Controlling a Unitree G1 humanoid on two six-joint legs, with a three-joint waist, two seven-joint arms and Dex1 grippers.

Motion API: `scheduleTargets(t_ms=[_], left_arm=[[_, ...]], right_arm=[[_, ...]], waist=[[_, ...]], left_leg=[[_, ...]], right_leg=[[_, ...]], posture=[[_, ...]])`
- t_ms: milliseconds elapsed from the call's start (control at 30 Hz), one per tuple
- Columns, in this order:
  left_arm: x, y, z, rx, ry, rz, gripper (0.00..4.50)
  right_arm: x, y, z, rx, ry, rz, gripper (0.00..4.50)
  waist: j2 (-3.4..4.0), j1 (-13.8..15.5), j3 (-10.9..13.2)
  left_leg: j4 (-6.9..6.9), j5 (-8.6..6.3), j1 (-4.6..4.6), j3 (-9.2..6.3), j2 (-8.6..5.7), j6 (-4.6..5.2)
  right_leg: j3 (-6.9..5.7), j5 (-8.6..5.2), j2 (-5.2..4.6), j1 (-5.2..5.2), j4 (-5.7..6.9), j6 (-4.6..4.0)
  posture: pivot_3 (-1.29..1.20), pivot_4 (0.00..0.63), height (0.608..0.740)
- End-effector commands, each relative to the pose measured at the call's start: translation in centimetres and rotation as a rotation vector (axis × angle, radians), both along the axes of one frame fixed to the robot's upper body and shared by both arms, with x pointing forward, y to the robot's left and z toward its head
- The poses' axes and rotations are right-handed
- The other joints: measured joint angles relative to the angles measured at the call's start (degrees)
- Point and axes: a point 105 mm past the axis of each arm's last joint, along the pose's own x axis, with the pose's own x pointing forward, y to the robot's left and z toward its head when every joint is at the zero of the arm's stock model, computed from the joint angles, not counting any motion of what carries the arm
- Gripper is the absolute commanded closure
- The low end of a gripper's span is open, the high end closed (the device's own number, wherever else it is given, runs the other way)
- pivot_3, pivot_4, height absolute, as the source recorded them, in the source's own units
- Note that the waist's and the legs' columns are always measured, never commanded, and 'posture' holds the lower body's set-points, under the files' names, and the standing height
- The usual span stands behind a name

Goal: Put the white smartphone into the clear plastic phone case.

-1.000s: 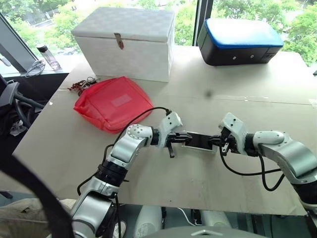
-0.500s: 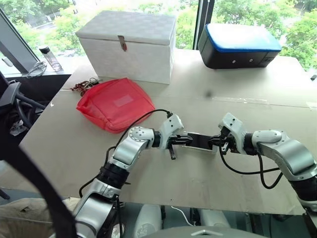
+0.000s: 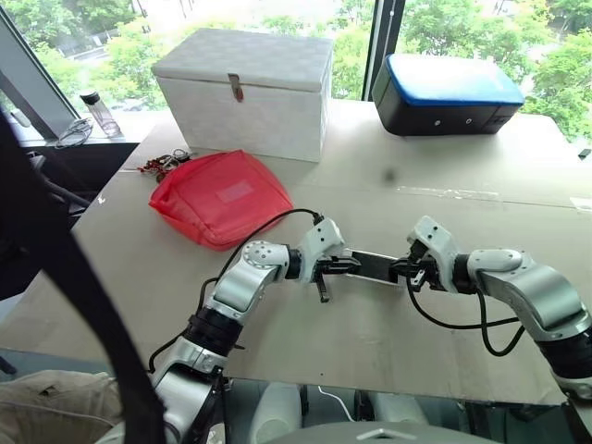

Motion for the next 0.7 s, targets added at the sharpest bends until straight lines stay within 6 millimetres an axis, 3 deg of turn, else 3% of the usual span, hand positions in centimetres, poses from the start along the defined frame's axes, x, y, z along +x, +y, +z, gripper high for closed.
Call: scheduleTargets(t_ms=[33,333,467,567,700], left_arm=[[-0.3,0.0,-0.7,0.018,0.013,-0.001,4.46],[-0.4,-0.1,-0.8,0.016,0.015,-0.002,4.46],[-0.4,-0.1,-0.8,0.015,0.016,0.000,4.46],[-0.4,0.0,-0.8,0.015,0.018,0.002,4.46],[-0.5,0.0,-0.8,0.014,0.020,0.004,4.46]], right_arm=[[-3.3,-2.2,-6.7,-0.123,0.290,-0.085,4.50],[-3.2,-2.3,-7.2,-0.122,0.281,-0.088,4.50],[-1.7,-0.3,-3.5,0.108,0.117,-0.054,4.50],[-1.1,-0.2,-0.5,0.207,-0.035,-0.032,4.50],[-1.4,-1.0,1.6,0.258,-0.093,-0.039,4.50]], waist=[[-0.02,0.01,-0.10],[0.05,-0.01,-0.32],[-0.02,-0.04,-0.37],[0.57,-0.18,0.01],[0.98,-0.07,0.41]], left_leg=[[-0.11,0.00,0.01,0.00,-0.01,0.00],[-0.50,-0.01,0.06,0.00,-0.02,-0.02],[-0.65,-0.01,0.06,0.00,-0.02,-0.02],[-0.67,-0.01,-0.15,0.02,-0.04,-0.02],[-0.81,0.00,-0.55,0.06,-0.06,-0.01]], right_leg=[[0.00,0.00,-0.04,0.00,-0.06,0.00],[-0.02,-0.03,-0.21,-0.01,-0.29,-0.08],[-0.08,-0.05,-0.26,-0.01,-0.38,-0.10],[-0.09,-0.05,-0.30,-0.08,-0.52,-0.10],[-0.17,0.00,-0.28,-0.48,-0.53,0.01]], posture=[[0.00,0.150,0.740],[0.00,0.150,0.740],[0.00,0.150,0.740],[0.00,0.150,0.740],[0.00,0.150,0.740]])
